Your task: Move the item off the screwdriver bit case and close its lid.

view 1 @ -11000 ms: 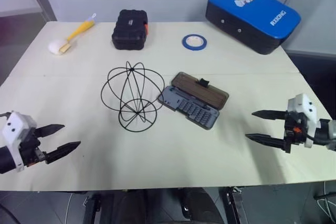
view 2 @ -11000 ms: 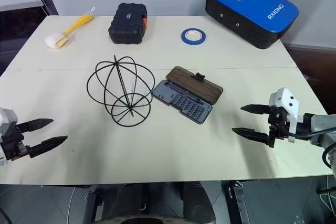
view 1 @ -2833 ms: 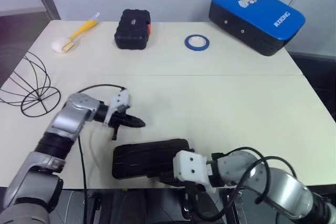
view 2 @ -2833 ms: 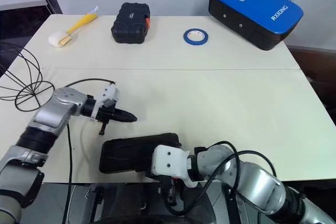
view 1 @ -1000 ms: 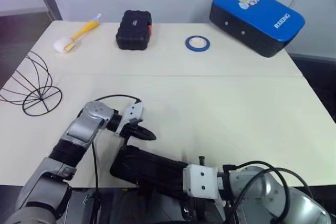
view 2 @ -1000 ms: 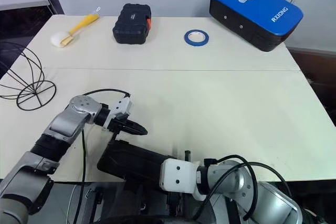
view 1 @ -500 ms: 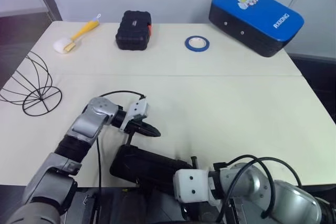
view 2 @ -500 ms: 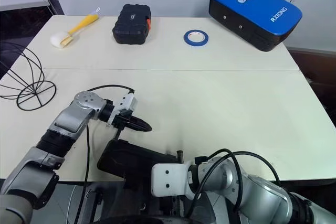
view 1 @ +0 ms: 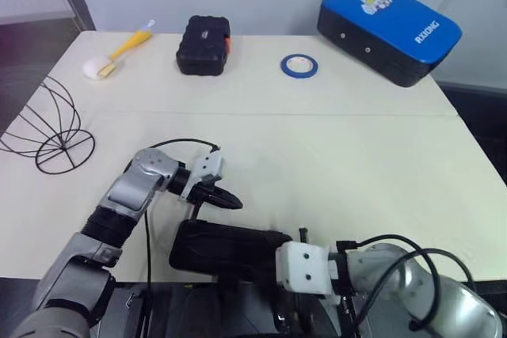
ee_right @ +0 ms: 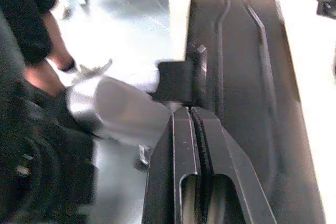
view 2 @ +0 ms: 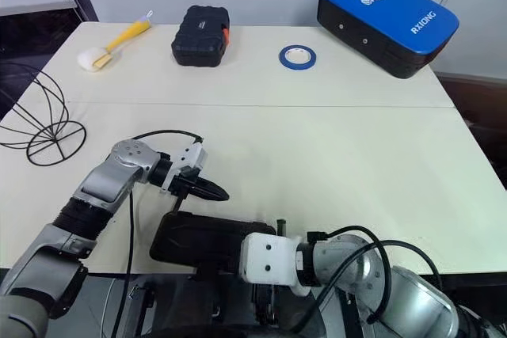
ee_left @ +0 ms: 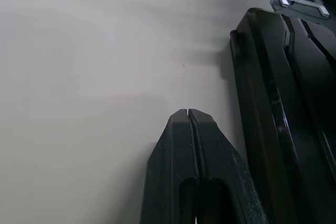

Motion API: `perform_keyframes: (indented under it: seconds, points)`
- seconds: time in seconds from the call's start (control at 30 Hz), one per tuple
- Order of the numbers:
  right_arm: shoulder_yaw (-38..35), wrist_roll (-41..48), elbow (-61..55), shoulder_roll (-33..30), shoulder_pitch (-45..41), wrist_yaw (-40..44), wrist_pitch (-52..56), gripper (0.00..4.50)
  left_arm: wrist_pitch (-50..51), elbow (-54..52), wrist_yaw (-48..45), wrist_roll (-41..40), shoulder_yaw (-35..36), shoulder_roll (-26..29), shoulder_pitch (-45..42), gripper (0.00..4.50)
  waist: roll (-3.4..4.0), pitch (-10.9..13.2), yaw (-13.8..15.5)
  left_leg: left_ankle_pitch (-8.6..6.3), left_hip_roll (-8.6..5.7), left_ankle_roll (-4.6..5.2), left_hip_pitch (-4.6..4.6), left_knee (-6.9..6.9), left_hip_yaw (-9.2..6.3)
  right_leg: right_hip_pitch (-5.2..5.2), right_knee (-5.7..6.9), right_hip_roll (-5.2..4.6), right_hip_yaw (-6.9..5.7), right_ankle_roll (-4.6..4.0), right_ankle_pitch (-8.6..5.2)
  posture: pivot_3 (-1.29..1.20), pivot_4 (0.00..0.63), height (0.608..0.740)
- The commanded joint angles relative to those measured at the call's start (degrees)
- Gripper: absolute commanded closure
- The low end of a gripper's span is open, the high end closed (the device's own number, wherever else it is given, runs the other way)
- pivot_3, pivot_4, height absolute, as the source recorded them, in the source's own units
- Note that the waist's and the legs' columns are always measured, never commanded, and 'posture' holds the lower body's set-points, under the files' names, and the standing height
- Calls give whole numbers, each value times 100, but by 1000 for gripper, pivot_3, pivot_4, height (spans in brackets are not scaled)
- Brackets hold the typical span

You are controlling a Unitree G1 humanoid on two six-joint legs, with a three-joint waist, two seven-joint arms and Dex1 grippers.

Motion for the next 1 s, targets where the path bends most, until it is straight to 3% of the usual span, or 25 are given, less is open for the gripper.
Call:
perform_keyframes:
  seconds: [0.03,0.23,0.7,1.0]
  points:
    - [176,354,-336,-63,-39,56,-228,4445,-97,13,-57,-4,-5,-43,-73,4500,0,0,0,0,0,0,0,0,-1,0,0,0,0,-1,0,0,150,737]
    - [706,547,-336,297,-224,-316,233,4445,-233,109,-143,107,-133,-82,-83,4500,0,0,4,0,0,0,0,0,-1,0,0,0,0,-1,0,0,150,737]
    - [2203,202,-336,1380,-1932,-1277,2095,4445,-254,117,-257,197,-287,-186,-165,4500,1,0,5,0,0,0,-3,0,-3,-3,0,0,-1,-2,-1,0,150,737]
    - [3034,-44,-336,1390,-2567,-1649,2520,4445,-195,31,-194,199,-384,-300,-135,4500,1,0,1,0,0,0,-4,0,-4,-4,0,-1,-2,-2,-1,0,150,737]
